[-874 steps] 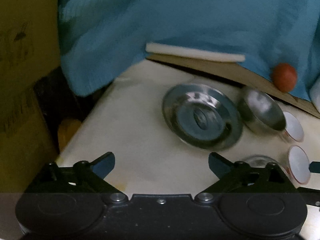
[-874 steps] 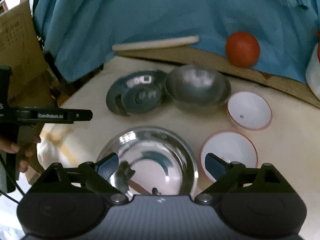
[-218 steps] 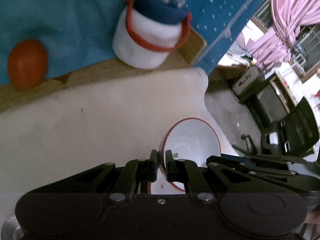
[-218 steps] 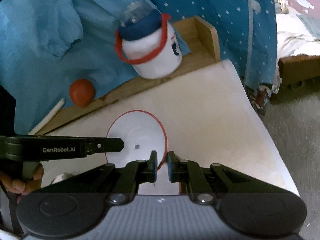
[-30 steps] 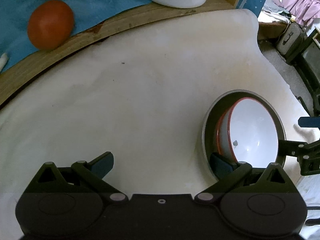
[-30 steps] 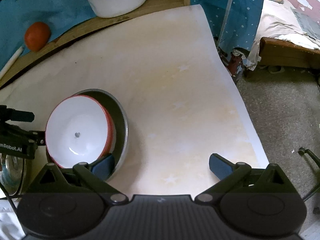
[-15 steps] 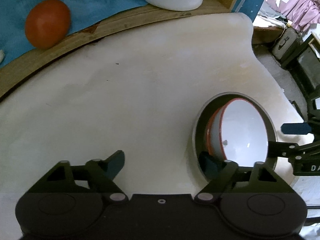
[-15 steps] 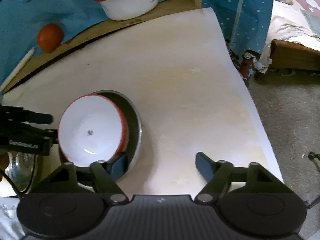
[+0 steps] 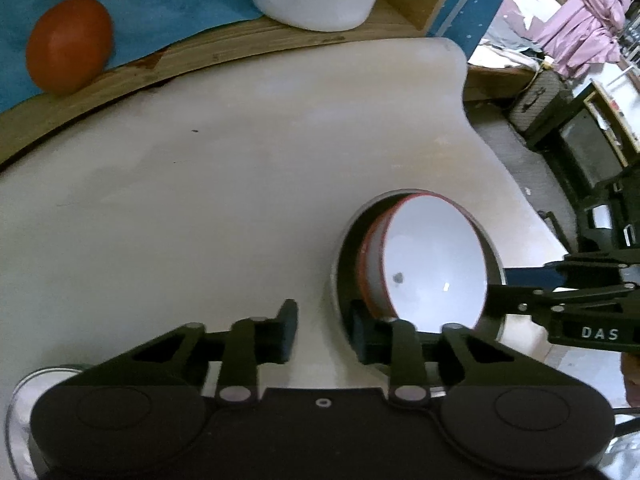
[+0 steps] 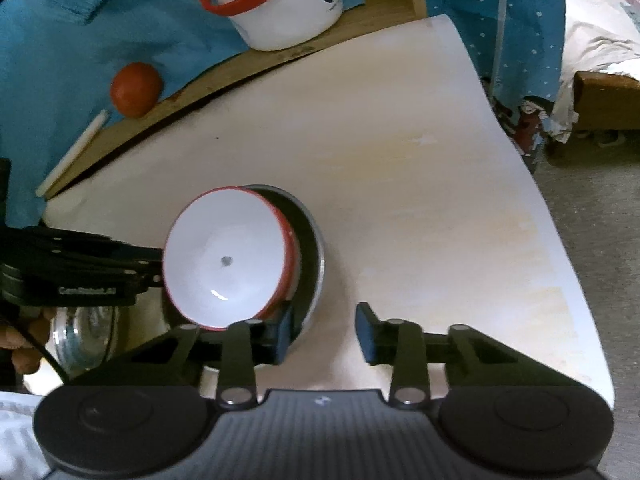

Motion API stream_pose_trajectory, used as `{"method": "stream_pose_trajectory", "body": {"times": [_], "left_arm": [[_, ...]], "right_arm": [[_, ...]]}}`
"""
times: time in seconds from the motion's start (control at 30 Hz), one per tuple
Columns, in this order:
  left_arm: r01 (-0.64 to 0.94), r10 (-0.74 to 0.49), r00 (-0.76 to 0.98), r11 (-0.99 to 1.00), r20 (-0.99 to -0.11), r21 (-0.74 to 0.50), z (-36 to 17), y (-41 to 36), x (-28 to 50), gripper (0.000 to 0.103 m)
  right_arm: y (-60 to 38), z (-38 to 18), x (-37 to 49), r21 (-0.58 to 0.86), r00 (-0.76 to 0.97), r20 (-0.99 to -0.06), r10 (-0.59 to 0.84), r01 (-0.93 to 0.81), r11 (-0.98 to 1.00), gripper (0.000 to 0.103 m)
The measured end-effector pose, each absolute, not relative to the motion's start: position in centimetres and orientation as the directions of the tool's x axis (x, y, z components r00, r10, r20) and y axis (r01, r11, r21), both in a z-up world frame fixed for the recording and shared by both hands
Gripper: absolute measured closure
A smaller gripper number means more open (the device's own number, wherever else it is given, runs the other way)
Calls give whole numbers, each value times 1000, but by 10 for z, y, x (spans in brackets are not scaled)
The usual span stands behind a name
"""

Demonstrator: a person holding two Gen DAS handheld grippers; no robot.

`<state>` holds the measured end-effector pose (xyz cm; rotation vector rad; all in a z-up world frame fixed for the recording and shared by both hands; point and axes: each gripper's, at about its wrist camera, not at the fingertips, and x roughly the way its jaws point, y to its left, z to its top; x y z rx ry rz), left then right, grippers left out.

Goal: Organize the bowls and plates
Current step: 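Move both grippers to the steel bowl rim and close them on it, then lift the nested bowl stack with both grippers and carry it over the steel plates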

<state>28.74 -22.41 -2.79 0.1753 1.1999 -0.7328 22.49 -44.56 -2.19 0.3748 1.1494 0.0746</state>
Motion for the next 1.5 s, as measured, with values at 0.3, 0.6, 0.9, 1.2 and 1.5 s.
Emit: {"method": "stream_pose_trajectory", "body": {"times": [0.3,0.6,0.9,1.2,1.5], "left_arm": [[604,-444,158,750,-882,-269,-28,-229,285,91],[608,-443,163,749,-882,-264,-28,-229,283,91],[603,-445,163,752,-881,-268,-28,-229,283,92],[590,-451,177,760,-875,-273,-25,-225,285,92],[564,-460,211,778,-862,-277,-19,-209,283,92]], "right_arm": [[-446,-22,223,375,425,-856,294,120,919,84],[-447,-22,222,374,427,-855,293,118,920,85],[-445,-21,222,375,426,-856,294,118,920,85],[-443,-19,222,375,432,-852,297,106,921,85],[-438,-13,226,379,434,-845,313,74,922,85]]}}
